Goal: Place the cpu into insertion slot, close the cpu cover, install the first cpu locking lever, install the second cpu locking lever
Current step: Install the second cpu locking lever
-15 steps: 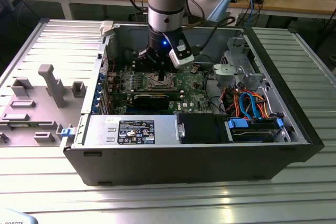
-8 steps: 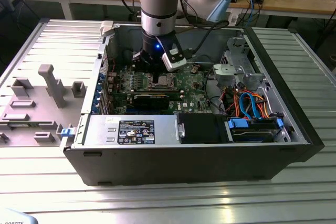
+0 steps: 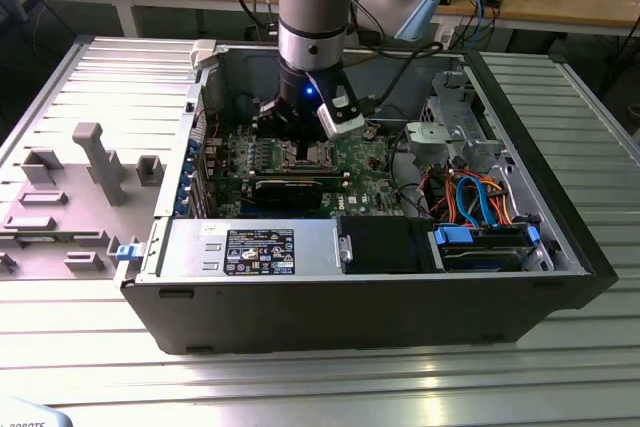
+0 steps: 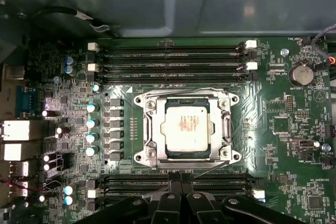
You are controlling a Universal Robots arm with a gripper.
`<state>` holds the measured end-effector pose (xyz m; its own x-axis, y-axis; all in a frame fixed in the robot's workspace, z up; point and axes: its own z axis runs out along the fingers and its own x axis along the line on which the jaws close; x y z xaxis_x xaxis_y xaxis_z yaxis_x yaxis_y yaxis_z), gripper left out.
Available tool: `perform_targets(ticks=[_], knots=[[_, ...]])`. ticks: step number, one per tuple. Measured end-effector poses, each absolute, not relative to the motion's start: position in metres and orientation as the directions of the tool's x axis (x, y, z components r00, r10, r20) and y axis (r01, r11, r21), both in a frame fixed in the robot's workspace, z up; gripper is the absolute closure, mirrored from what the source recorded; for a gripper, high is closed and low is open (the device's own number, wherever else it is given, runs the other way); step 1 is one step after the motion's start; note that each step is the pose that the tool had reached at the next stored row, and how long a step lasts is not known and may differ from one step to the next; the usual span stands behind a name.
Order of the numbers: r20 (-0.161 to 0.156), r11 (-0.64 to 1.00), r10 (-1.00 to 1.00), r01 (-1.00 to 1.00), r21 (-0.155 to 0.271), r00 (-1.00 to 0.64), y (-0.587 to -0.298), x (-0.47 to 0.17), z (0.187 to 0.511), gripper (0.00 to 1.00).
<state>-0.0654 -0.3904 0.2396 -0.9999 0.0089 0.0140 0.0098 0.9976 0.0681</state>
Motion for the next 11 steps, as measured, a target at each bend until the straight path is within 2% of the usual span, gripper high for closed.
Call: perform_targets(ticks=[11], knots=[[0.018,0.998,-0.008,-0.007,0.068,-1.000,-0.391,-0.082,0.234,0.89]])
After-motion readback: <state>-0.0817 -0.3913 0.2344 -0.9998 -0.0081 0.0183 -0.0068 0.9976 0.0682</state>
